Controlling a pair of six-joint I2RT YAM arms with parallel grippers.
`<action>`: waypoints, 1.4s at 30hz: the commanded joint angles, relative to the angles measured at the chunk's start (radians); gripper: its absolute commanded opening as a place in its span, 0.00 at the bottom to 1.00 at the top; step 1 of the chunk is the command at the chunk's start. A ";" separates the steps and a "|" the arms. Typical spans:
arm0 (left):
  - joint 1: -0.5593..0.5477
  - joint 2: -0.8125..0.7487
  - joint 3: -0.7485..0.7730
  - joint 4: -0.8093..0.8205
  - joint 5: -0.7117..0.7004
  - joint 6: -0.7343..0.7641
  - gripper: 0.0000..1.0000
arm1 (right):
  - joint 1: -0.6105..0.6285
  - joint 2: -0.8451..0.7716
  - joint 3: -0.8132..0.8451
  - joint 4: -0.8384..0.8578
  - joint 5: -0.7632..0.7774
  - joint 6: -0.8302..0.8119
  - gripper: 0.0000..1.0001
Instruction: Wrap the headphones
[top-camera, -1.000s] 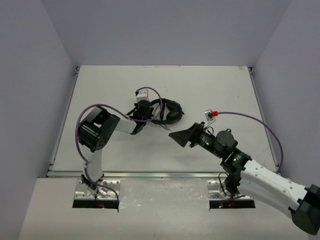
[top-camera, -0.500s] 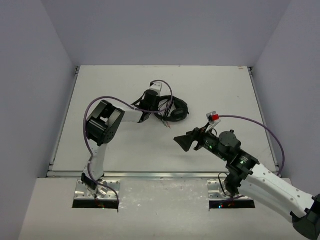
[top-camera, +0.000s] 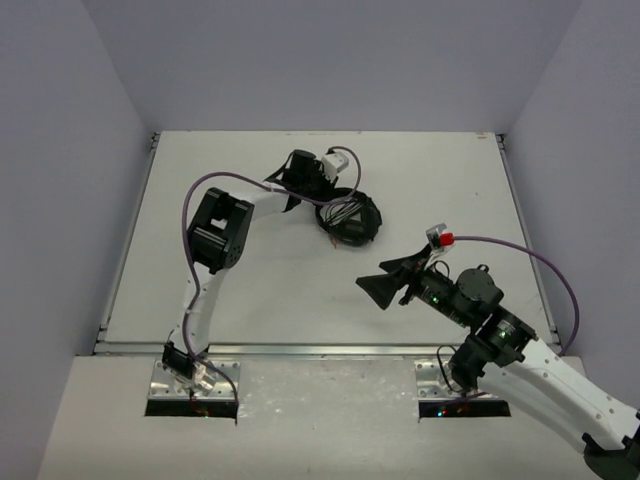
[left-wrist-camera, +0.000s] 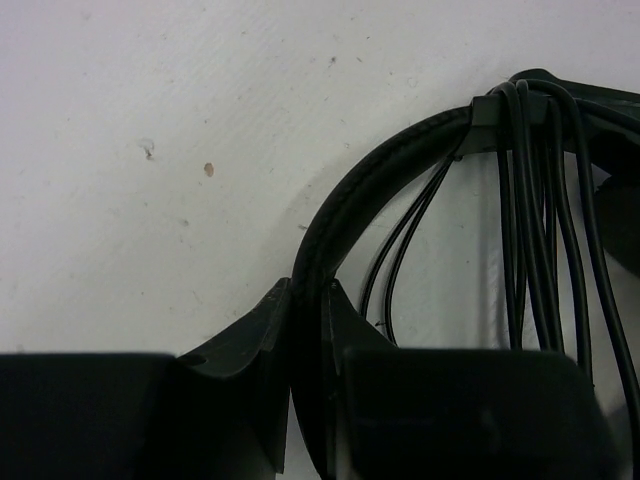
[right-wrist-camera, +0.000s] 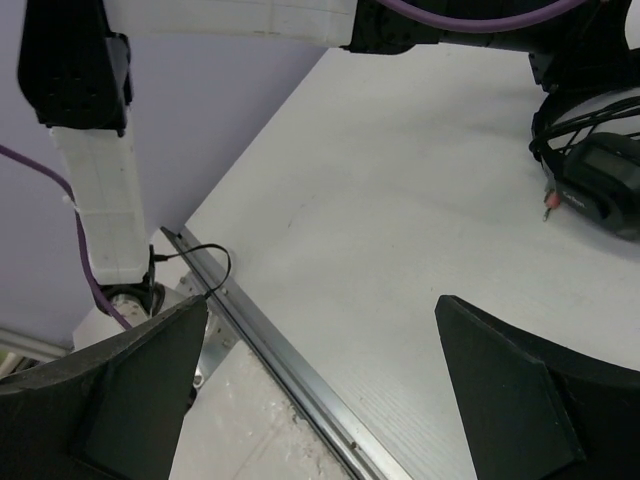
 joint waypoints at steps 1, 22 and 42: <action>0.018 0.063 0.100 -0.186 0.209 0.162 0.00 | -0.004 -0.026 0.067 -0.048 -0.017 -0.045 0.97; 0.025 0.120 0.335 -0.474 0.389 0.696 0.03 | -0.004 -0.064 0.010 -0.019 -0.077 0.004 0.97; 0.025 0.137 0.378 -0.404 0.315 0.678 0.55 | -0.004 -0.064 0.039 -0.048 -0.086 -0.027 0.97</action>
